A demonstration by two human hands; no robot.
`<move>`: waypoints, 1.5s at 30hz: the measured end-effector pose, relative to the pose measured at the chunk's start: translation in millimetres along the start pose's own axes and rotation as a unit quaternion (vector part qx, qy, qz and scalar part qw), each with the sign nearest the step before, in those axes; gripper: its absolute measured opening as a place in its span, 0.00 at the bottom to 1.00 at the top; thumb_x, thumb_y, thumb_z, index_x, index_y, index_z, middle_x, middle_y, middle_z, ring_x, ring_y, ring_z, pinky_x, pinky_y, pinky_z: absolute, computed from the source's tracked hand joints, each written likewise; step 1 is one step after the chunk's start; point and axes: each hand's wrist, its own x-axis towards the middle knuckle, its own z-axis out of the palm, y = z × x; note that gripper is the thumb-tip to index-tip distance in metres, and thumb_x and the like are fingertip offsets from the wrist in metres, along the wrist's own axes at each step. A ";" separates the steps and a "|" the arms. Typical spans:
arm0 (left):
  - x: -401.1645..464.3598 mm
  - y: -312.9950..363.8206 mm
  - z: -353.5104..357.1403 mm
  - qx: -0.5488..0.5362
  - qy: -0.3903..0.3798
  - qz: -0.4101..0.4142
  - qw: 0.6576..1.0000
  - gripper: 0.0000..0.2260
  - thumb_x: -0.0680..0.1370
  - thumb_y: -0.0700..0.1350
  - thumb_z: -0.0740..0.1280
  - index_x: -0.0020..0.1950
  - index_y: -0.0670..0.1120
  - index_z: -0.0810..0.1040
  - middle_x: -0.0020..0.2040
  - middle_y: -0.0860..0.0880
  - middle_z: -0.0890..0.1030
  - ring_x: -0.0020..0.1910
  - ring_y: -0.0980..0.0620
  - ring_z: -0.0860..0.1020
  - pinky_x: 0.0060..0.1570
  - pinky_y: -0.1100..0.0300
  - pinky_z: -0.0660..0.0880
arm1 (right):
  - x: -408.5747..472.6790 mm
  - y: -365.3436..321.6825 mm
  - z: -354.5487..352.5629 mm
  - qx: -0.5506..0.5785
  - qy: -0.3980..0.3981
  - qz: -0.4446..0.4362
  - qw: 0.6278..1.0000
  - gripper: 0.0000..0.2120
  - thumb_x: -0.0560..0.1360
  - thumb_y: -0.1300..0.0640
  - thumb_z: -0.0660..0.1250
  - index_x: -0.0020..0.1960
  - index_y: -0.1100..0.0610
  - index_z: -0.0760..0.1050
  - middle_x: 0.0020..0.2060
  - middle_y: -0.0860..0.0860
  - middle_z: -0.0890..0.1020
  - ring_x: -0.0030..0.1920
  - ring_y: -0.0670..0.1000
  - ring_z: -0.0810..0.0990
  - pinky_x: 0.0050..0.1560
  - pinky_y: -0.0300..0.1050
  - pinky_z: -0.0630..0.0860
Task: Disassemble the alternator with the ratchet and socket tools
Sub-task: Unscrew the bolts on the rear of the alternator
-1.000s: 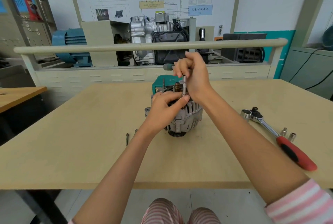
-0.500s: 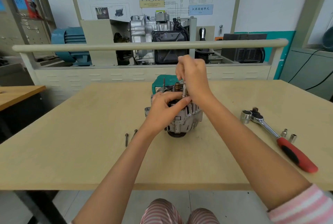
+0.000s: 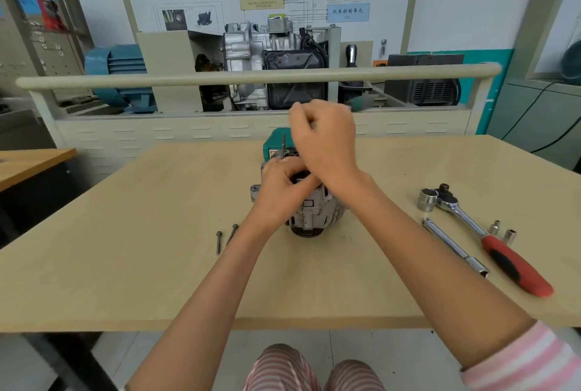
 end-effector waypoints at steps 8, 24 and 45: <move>-1.3 1.9 -2.7 0.014 -0.020 0.021 0.999 0.15 0.76 0.40 0.68 0.28 0.41 0.75 0.25 0.51 0.66 0.28 0.60 0.63 0.45 0.55 0.59 | 4.7 2.1 -4.7 0.342 -0.056 0.097 0.933 0.24 0.78 0.62 0.54 0.22 0.56 0.61 0.20 0.51 0.64 0.26 0.47 0.64 0.36 0.37 0.67; -2.8 6.4 -6.2 0.011 -0.041 0.022 0.999 0.15 0.76 0.46 0.64 0.36 0.35 0.78 0.30 0.37 0.72 0.32 0.51 0.68 0.45 0.54 0.62 | 7.2 1.0 -5.4 0.381 -0.078 0.112 0.914 0.26 0.79 0.64 0.53 0.22 0.59 0.61 0.20 0.54 0.63 0.25 0.50 0.63 0.38 0.41 0.68; -0.4 2.4 -4.5 -0.002 -0.034 0.019 0.999 0.16 0.74 0.40 0.66 0.26 0.51 0.73 0.23 0.51 0.68 0.28 0.58 0.63 0.41 0.58 0.60 | -4.7 4.2 2.4 0.186 0.029 0.013 0.982 0.21 0.76 0.60 0.57 0.24 0.60 0.63 0.21 0.52 0.65 0.27 0.50 0.65 0.38 0.44 0.67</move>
